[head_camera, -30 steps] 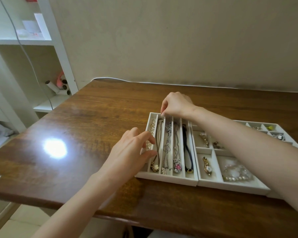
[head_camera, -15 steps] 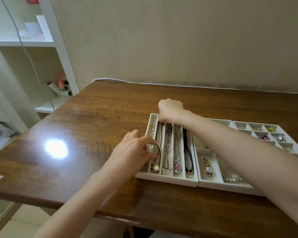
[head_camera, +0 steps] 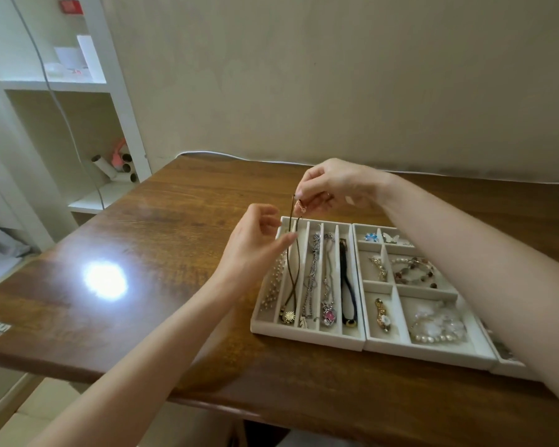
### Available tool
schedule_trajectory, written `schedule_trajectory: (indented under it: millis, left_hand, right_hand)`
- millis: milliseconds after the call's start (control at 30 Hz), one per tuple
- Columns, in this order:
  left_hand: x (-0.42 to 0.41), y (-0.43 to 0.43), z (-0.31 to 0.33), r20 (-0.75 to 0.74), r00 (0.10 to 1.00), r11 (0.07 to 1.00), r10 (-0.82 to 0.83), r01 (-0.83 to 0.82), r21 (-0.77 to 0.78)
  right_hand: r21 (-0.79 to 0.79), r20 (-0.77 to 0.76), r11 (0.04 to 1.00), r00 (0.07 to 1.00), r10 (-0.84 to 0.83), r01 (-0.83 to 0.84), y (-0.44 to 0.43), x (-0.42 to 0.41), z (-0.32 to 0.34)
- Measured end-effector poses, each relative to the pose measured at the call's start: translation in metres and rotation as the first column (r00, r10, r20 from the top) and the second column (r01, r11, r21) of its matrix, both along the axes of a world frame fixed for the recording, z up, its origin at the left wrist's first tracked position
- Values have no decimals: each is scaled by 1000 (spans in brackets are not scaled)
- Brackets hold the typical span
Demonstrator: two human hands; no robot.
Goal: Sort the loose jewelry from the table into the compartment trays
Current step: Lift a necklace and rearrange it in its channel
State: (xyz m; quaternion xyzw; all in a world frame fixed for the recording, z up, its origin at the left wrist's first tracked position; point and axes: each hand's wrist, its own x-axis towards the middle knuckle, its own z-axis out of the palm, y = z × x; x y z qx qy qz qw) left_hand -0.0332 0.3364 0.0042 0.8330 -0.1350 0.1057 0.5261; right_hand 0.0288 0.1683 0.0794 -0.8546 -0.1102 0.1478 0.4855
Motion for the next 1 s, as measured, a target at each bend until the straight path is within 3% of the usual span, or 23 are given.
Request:
schedule_trajectory:
  millis: [167, 300, 533, 733, 1000]
  left_hand:
    - [11, -8, 15, -97, 986, 968, -137, 112, -225]
    - [14, -6, 13, -72, 988, 967, -137, 117, -226]
    - [12, -4, 14, -115, 987, 949, -110, 70, -308]
    - [11, -7, 23, -180, 963, 917, -202, 121, -379]
    - [17, 0, 21, -102, 990, 916, -97, 48, -399]
  right_hand:
    - [64, 51, 997, 998, 31, -35, -4, -7, 2]
    - [152, 55, 987, 998, 36, -44, -12, -10, 3]
    - [288, -92, 949, 982, 162, -130, -17, -14, 6]
    - [238, -45, 951, 976, 215, -199, -15, -15, 6]
    - [48, 107, 994, 990, 90, -95, -17, -14, 5]
